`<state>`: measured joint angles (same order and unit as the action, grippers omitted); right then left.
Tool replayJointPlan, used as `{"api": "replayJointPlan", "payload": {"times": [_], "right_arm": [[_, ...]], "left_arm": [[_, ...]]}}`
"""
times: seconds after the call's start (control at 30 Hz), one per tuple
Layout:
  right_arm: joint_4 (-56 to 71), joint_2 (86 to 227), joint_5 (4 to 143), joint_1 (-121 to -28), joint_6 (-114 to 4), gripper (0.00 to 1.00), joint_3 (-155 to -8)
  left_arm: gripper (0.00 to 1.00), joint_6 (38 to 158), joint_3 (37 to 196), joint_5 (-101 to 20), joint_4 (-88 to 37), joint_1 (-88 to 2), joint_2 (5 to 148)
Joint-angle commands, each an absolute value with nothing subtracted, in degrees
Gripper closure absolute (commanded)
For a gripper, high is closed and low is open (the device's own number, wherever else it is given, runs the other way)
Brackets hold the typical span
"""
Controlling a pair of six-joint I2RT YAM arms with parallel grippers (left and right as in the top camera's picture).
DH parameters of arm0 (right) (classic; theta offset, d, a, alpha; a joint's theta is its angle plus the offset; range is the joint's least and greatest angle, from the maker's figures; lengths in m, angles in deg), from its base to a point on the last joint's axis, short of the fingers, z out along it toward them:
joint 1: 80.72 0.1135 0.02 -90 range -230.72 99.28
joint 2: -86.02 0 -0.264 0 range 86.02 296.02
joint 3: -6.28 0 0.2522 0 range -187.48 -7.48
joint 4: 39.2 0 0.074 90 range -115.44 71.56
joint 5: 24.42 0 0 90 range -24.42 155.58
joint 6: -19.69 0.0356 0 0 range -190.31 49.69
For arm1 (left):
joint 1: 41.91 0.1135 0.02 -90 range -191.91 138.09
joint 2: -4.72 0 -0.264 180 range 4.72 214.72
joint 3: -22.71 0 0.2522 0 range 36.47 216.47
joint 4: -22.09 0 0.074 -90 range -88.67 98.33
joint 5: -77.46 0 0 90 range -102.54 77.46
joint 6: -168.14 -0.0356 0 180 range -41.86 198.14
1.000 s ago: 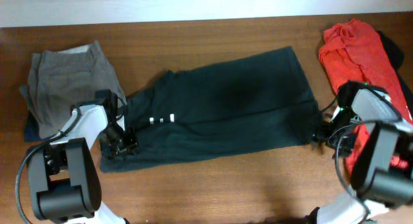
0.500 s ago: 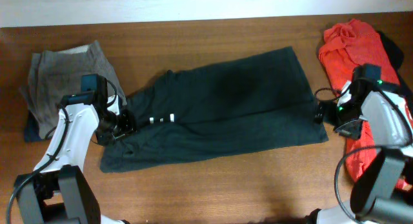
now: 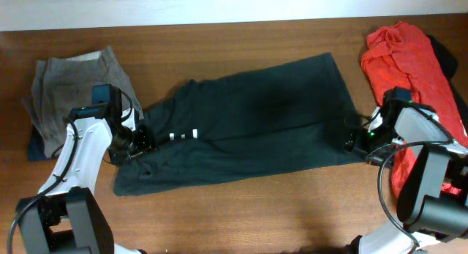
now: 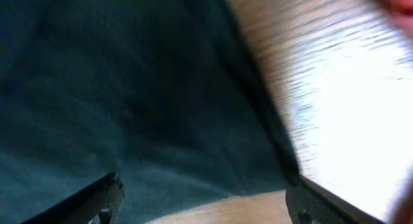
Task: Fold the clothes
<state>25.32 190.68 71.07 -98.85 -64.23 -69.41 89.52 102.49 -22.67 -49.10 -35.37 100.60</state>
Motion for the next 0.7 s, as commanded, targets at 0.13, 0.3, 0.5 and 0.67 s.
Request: {"api": "replayJointPlan", "payload": {"times": [0.13, 0.3, 0.5, 0.67], "right_arm": [[26.1, 191.6, 71.3, -98.1, -64.1, 0.77, -67.7], [30.9, 191.5, 65.2, -100.0, -55.7, 0.96, -67.6], [37.9, 191.5, 62.7, -101.4, -50.2, 0.96, -67.6], [38.7, 190.2, 59.0, -101.4, -46.9, 0.96, -67.3]], "left_arm": [[0.30, 88.8, 103.2, -23.5, -49.1, -35.3, 99.7], [0.30, 88.8, 103.2, -23.5, -49.1, -35.3, 99.7], [0.30, 88.8, 103.2, -23.5, -48.9, -35.3, 99.7], [0.30, 88.8, 103.2, -23.5, -48.9, -35.3, 99.7]]}}
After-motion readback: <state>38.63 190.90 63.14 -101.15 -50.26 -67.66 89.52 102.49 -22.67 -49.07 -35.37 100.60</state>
